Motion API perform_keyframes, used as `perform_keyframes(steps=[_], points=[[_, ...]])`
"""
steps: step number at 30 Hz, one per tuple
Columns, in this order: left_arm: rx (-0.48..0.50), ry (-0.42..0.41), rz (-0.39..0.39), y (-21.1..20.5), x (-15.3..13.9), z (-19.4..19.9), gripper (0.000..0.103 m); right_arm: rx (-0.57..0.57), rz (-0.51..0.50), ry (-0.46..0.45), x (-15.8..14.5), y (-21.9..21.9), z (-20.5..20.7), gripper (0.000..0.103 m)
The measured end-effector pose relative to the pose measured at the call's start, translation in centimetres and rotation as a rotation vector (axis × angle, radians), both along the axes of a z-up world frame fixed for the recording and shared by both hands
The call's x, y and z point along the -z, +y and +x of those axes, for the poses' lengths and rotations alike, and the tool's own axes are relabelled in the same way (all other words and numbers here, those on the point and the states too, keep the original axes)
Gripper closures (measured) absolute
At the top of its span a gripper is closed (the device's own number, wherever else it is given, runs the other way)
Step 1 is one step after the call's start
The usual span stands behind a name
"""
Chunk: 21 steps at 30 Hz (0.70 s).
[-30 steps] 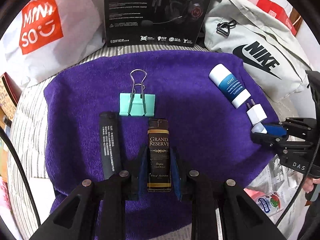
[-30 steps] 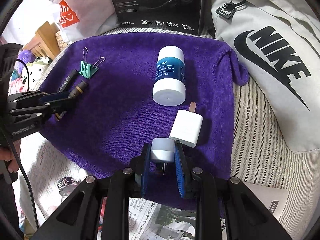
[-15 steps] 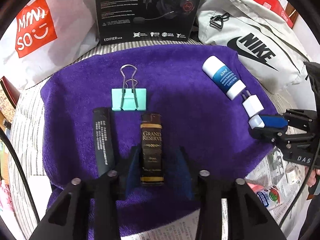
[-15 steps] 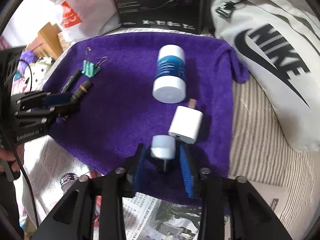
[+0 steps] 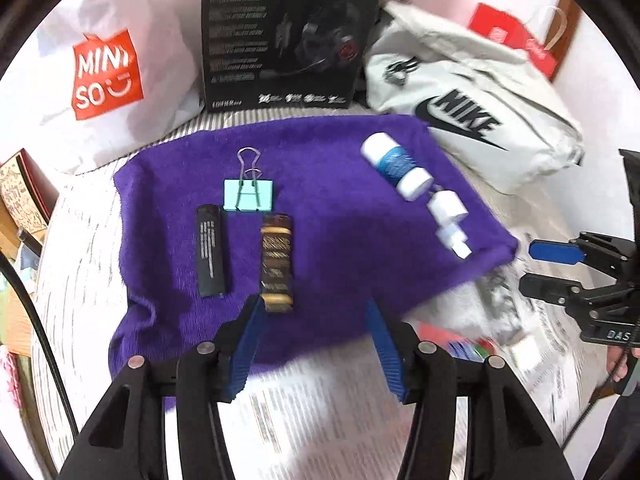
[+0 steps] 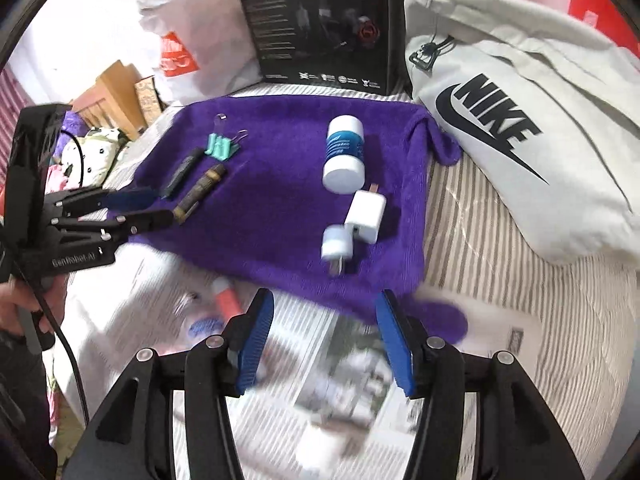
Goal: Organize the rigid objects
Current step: 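Grasp the pink tin with the left gripper while the right gripper grasps the white pill bottle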
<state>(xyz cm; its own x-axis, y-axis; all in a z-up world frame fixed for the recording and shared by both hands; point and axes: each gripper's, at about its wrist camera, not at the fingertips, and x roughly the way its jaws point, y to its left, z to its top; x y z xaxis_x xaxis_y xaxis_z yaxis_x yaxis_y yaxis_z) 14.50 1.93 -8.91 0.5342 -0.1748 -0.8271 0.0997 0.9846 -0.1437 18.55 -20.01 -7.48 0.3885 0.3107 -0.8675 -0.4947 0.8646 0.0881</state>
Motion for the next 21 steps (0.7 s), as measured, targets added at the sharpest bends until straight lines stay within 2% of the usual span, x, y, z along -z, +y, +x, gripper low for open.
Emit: perform_keyframes(steps=[4, 7, 10, 15, 21], points=[[0.030, -0.013, 0.006, -1.3, -0.3, -2.9, 0.051, 0.022, 0.001, -0.009, 0.0, -1.5, -3.2, 0.049], [0.014, -0.008, 0.016, -2.2, 0.4, -4.7, 0.051, 0.047, 0.005, 0.001, 0.7, -2.5, -5.2, 0.049], [0.030, 0.013, -0.004, -2.9, 1.2, -6.1, 0.051, 0.076, 0.000, 0.017, 1.8, -3.4, -6.7, 0.049], [0.045, 0.027, -0.017, -3.2, 2.1, -8.3, 0.051, 0.132, 0.004, 0.046, 3.5, -5.0, -8.1, 0.049], [0.060, 0.043, -0.019, -3.7, 2.8, -10.1, 0.051, 0.155, -0.040, 0.046, 5.3, -5.6, -8.7, 0.050]])
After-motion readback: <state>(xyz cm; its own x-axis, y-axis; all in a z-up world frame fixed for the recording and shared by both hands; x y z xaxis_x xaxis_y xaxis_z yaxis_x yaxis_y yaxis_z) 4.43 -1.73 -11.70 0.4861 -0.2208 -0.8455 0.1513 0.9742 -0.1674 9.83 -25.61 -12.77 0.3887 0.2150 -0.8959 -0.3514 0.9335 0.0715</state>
